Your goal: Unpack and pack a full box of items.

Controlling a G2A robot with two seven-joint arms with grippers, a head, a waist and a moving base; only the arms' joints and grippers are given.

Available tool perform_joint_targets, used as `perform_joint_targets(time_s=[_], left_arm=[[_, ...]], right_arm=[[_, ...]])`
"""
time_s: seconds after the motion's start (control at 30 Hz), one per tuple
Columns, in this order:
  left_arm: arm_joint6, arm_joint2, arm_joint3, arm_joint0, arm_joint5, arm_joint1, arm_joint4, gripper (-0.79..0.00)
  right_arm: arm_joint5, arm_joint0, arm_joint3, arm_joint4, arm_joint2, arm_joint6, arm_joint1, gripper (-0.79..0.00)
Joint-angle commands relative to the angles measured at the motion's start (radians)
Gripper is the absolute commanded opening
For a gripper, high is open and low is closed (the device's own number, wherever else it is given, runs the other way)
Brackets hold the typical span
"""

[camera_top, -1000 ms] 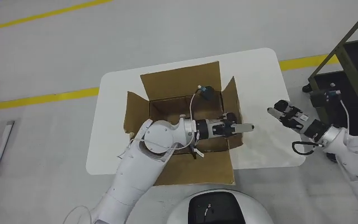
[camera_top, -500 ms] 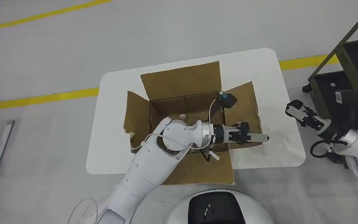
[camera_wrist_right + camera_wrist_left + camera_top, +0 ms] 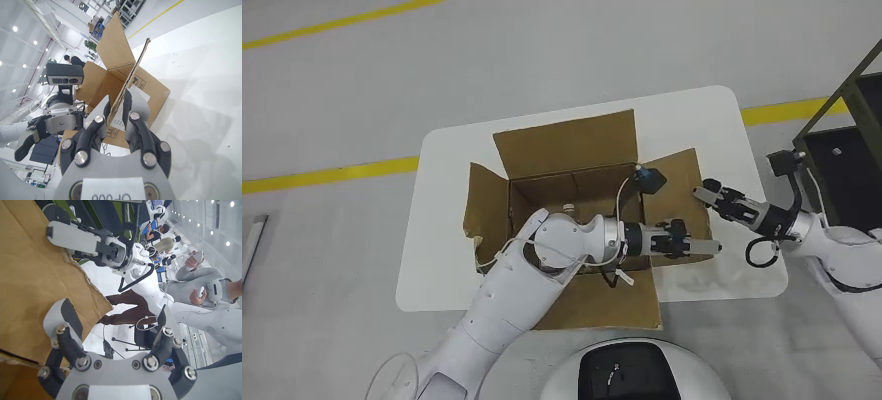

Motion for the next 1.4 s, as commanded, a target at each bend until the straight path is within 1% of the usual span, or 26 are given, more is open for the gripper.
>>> perform_joint_targets(time_s=[0.0, 0.1, 0.2, 0.33, 0.43, 0.5, 0.63, 0.73, 0.83, 1.23, 1.3, 1.37], left_arm=[[-0.003, -0.002, -0.001, 0.001, 0.000, -0.001, 0.001, 0.000], [-0.008, -0.011, -0.008, 0.000, 0.001, 0.001, 0.020, 0.000], [-0.015, -0.044, -0.029, -0.003, 0.002, 0.010, 0.046, 0.000], [-0.038, -0.113, -0.074, 0.006, 0.018, 0.034, 0.132, 0.000], [-0.061, -0.174, -0.124, 0.025, 0.059, 0.058, 0.230, 0.000], [-0.093, -0.209, -0.163, 0.043, 0.099, 0.074, 0.302, 0.000], [-0.209, -0.236, -0.250, 0.059, 0.182, 0.109, 0.606, 0.000], [-0.273, -0.233, -0.301, 0.081, 0.222, 0.124, 0.759, 0.000], [-0.321, -0.214, -0.335, 0.084, 0.221, 0.133, 0.897, 0.000], [-0.321, -0.214, -0.335, 0.084, 0.221, 0.133, 0.897, 0.000], [-0.282, -0.215, -0.328, 0.105, 0.228, 0.133, 0.889, 0.000], [-0.281, -0.202, -0.314, 0.112, 0.246, 0.131, 0.911, 0.000]], right_arm=[[-0.002, 0.006, 0.009, -0.003, -0.010, 0.001, -0.002, -0.785], [-0.001, 0.004, 0.017, -0.007, -0.016, -0.008, -0.003, -0.785], [-0.003, 0.000, 0.019, -0.012, -0.020, -0.014, -0.004, -0.785], [0.001, -0.009, 0.014, -0.019, -0.018, -0.027, -0.005, -0.785], [0.004, -0.020, 0.004, -0.024, -0.009, -0.043, -0.005, -0.785], [0.006, -0.028, -0.005, -0.029, 0.001, -0.050, -0.004, -0.785], [0.016, -0.049, -0.028, -0.045, 0.025, -0.066, -0.001, -0.785], [0.024, -0.065, -0.045, -0.055, 0.040, -0.074, 0.001, -0.785], [0.027, -0.074, -0.056, -0.058, 0.051, -0.074, 0.002, -0.785], [0.015, -0.074, -0.058, -0.071, 0.052, -0.073, 0.001, -0.785], [0.013, -0.072, -0.054, -0.071, 0.049, -0.074, 0.000, -0.785], [0.009, -0.067, -0.050, -0.073, 0.045, -0.074, -0.001, -0.785]])
